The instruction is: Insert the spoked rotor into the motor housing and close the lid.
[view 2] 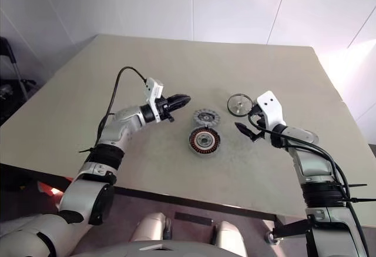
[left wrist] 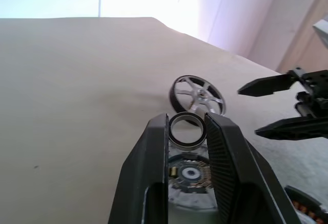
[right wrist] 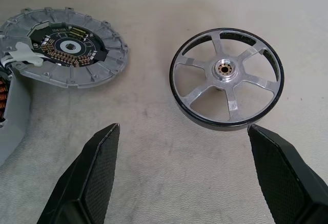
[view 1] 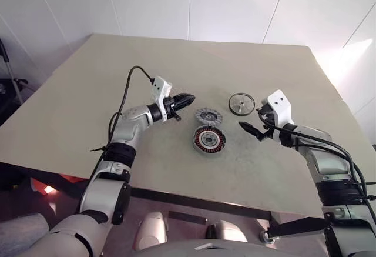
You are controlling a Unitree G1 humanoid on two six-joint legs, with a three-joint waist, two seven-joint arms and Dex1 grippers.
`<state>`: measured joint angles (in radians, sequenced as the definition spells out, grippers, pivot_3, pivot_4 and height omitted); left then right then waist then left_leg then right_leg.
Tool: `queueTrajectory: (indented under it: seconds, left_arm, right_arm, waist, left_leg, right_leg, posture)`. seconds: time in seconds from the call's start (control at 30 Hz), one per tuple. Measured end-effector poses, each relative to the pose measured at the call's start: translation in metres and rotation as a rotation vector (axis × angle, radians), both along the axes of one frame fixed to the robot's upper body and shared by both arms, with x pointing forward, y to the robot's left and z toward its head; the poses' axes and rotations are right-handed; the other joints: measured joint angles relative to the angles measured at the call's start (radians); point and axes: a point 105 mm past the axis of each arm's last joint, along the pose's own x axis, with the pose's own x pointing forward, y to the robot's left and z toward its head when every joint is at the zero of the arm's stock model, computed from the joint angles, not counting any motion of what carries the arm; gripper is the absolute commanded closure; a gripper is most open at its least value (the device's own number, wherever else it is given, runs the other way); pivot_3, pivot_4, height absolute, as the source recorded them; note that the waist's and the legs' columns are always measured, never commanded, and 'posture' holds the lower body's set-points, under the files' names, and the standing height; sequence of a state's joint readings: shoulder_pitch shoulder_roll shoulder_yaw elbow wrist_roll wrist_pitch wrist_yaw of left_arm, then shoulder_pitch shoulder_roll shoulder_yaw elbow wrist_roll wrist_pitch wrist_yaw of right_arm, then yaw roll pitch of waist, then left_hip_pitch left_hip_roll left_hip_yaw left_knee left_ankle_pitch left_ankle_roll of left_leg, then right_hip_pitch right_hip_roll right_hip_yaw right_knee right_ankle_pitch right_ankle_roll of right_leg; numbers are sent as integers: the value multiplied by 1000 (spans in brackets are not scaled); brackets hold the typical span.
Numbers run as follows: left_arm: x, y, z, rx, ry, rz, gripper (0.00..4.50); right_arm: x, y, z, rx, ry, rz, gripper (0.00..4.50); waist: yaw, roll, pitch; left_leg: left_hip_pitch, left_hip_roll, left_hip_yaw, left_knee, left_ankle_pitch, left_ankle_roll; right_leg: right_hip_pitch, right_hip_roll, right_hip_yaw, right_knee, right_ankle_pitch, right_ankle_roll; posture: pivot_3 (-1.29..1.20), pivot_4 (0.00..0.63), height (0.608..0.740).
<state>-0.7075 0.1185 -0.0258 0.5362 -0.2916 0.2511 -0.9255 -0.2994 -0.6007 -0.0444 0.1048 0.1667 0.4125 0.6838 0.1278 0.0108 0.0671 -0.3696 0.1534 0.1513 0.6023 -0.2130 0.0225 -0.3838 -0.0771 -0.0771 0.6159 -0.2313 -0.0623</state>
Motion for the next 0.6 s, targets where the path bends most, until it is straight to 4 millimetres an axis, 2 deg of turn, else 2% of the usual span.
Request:
queueTrajectory:
  seconds: [0.07,0.23,0.4,0.6]
  left_arm:
    - [-11,-18,-3,24,19,-95,3778]
    - [-26,-41,-19,129,52,-231,3778]
    - [-33,-45,-34,194,86,-296,3778]
    - [-38,-40,-41,243,94,-340,3778]
  right_arm:
    - [0,0,0,0,-2,-4,0]
    - [-4,-5,-6,-3,8,-31,0]
    - [-5,-9,-7,-5,4,-55,0]
    - [-10,-7,-6,-6,-9,-60,0]
  waist:
    - [-1,0,0]
    - [-2,0,0]
    - [-3,0,0]
    - [-2,0,0]
  left_leg:
    - [0,0,0,0,0,0]
    - [1,0,0,0,0,0]
    - [1,0,0,0,0,0]
    - [1,0,0,0,0,0]
  right_leg:
    - [0,0,0,0,0,0]
    - [0,0,0,0,0,0]
    - [0,0,0,0,0,0]
    - [0,0,0,0,0,0]
  posture:
    - [0,0,740]
    - [0,0,740]
    - [0,0,740]
    - [0,0,740]
